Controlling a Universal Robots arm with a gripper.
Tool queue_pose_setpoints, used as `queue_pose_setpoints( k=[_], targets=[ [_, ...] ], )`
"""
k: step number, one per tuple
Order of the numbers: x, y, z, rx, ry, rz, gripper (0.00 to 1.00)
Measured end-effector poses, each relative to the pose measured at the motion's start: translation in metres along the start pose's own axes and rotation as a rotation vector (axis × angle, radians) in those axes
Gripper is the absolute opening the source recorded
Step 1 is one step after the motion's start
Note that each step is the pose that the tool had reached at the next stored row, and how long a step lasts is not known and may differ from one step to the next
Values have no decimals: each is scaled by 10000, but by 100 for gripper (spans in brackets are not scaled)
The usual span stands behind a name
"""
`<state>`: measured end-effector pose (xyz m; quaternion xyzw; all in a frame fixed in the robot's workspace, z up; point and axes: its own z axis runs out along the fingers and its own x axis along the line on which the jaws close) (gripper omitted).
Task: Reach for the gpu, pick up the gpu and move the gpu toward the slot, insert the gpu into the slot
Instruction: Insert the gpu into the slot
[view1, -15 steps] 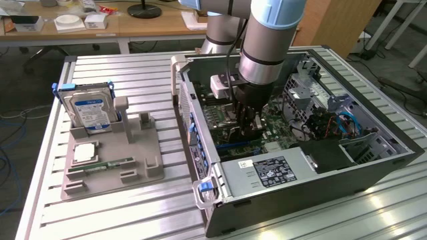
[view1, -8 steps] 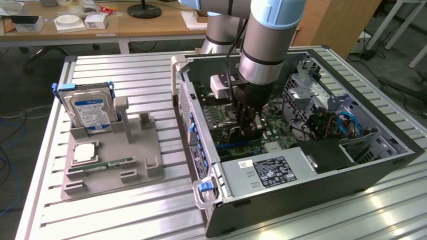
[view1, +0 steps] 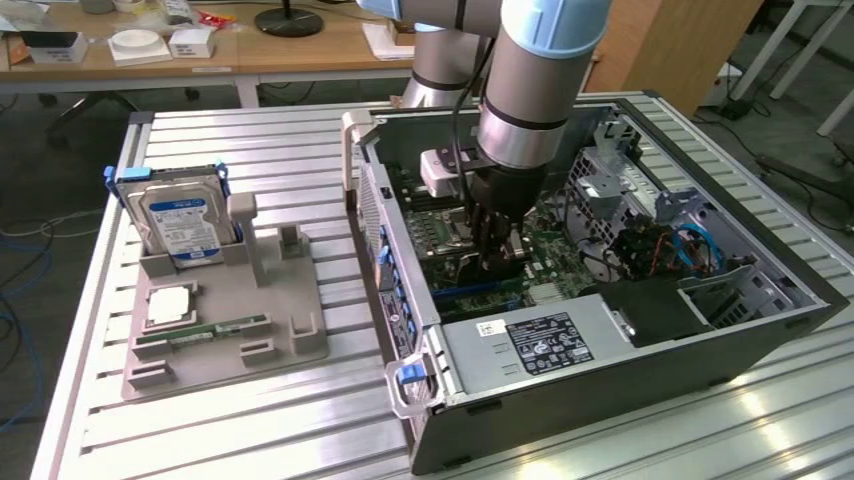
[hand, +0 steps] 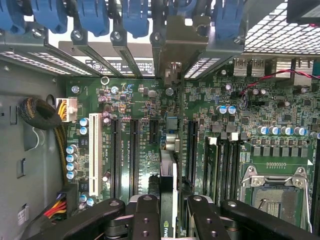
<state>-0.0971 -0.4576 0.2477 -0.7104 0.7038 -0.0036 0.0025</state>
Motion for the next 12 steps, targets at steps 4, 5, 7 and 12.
queue_pose_setpoints(
  k=[4,5,7,12],
  targets=[
    [0,2,8,0,-1,0,26],
    [0,2,12,1,-2,0,26],
    [0,2,16,0,0,0,26],
    [0,8,29,0,0,2,26]
  ],
)
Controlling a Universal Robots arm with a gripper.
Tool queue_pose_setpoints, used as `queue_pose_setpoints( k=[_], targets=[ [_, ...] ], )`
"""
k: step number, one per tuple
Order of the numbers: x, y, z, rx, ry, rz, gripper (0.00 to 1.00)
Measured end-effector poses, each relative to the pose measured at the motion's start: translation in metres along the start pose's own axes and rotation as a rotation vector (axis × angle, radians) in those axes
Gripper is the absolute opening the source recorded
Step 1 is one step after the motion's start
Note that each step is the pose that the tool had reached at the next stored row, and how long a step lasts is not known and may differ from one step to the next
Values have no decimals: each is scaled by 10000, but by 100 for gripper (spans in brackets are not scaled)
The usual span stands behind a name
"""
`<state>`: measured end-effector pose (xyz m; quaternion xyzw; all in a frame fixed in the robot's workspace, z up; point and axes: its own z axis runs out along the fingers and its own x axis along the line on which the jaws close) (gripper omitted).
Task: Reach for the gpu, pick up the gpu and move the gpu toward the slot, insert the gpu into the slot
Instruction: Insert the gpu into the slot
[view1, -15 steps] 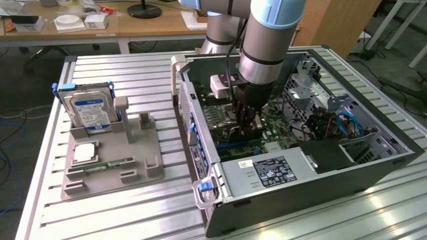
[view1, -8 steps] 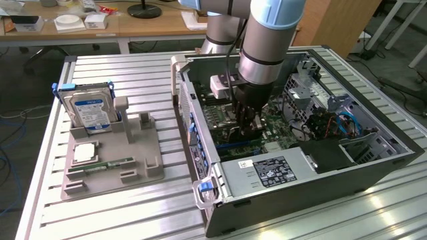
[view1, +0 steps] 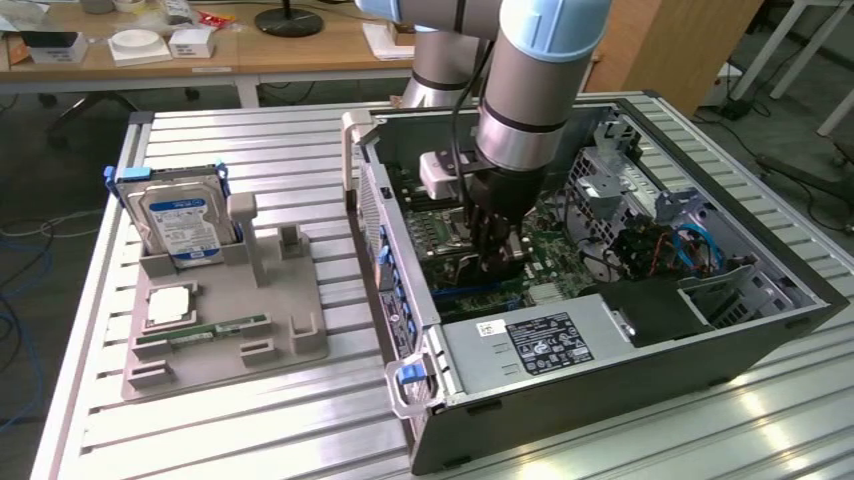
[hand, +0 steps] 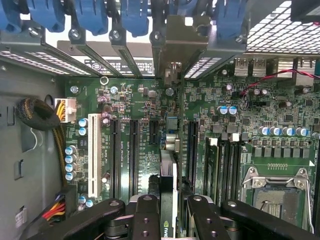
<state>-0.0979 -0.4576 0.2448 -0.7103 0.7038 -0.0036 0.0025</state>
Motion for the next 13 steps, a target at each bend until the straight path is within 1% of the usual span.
queue_pose_setpoints(
  k=[13],
  targets=[
    [-1,16,21,0,-1,-2,26]
  ],
)
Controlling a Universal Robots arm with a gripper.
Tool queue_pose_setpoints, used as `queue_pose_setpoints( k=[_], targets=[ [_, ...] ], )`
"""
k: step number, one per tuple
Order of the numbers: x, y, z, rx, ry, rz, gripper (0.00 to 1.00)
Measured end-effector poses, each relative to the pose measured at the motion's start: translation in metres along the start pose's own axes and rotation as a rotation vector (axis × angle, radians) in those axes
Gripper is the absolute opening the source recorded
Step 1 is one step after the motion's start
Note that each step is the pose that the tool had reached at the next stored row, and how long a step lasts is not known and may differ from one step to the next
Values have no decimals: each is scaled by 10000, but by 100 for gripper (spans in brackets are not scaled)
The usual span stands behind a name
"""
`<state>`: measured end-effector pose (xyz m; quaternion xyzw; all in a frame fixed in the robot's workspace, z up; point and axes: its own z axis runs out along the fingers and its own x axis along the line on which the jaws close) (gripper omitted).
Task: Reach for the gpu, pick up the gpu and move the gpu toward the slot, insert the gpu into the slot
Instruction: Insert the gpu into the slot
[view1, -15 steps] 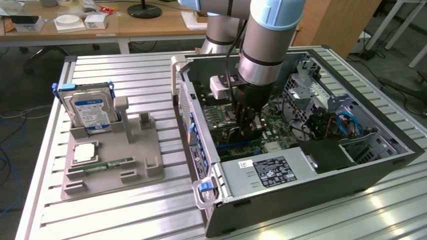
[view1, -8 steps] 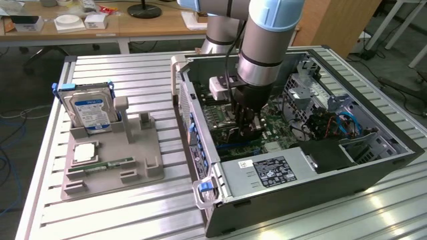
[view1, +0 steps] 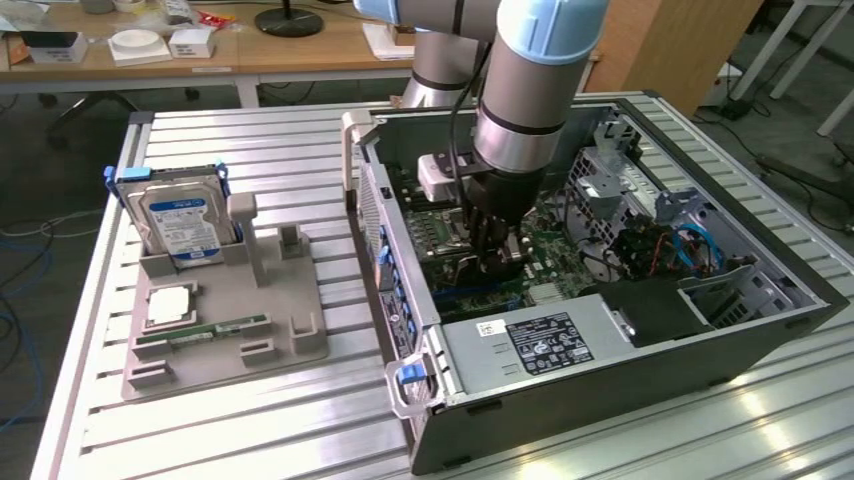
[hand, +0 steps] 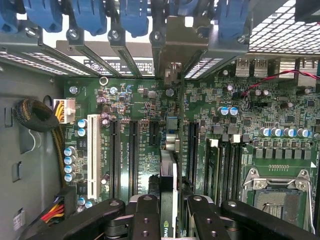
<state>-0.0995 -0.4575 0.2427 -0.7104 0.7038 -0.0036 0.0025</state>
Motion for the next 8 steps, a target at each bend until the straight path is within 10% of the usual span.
queue_pose_setpoints(
  k=[8],
  targets=[
    [0,5,11,0,-1,0,26]
  ],
)
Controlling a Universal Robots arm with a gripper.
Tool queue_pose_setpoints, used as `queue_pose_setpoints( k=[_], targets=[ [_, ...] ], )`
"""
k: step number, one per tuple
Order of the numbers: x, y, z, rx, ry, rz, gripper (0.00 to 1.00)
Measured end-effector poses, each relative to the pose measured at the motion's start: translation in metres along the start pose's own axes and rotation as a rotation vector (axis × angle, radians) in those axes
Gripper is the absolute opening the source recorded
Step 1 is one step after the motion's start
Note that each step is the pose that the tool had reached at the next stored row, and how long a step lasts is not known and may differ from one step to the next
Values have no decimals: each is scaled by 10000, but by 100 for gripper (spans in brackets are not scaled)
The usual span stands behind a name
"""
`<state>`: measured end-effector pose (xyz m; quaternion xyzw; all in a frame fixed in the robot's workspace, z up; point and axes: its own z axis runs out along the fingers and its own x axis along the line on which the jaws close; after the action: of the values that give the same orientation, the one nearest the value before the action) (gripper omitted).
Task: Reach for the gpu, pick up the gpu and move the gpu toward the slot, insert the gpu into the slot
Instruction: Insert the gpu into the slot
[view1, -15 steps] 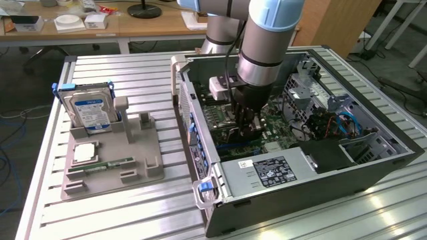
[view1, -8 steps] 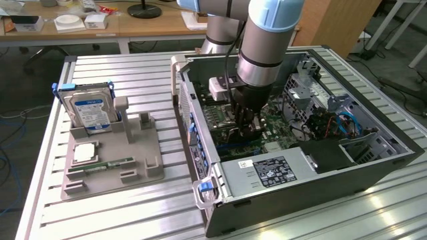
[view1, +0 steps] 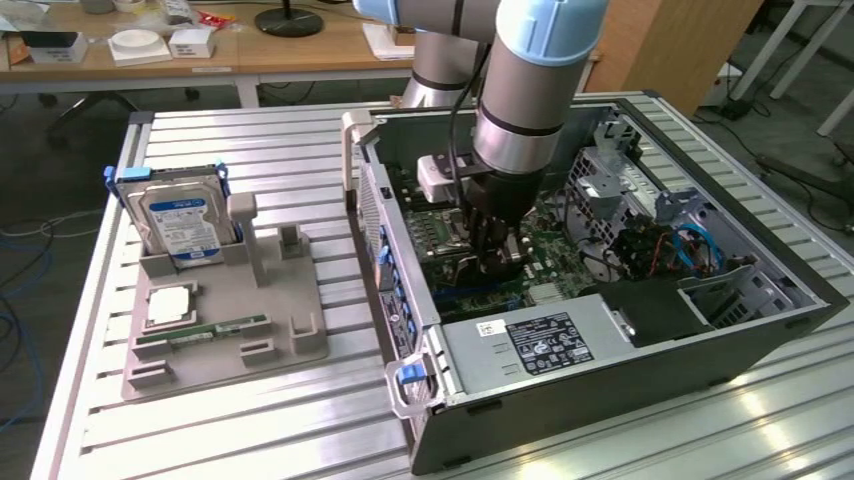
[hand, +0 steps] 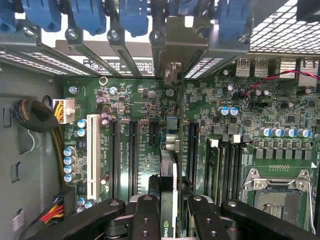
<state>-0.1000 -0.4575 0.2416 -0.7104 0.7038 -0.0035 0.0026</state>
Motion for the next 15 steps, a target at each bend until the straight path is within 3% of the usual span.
queue_pose_setpoints(
  k=[15],
  targets=[
    [0,10,-19,7,-3,0,26]
  ],
)
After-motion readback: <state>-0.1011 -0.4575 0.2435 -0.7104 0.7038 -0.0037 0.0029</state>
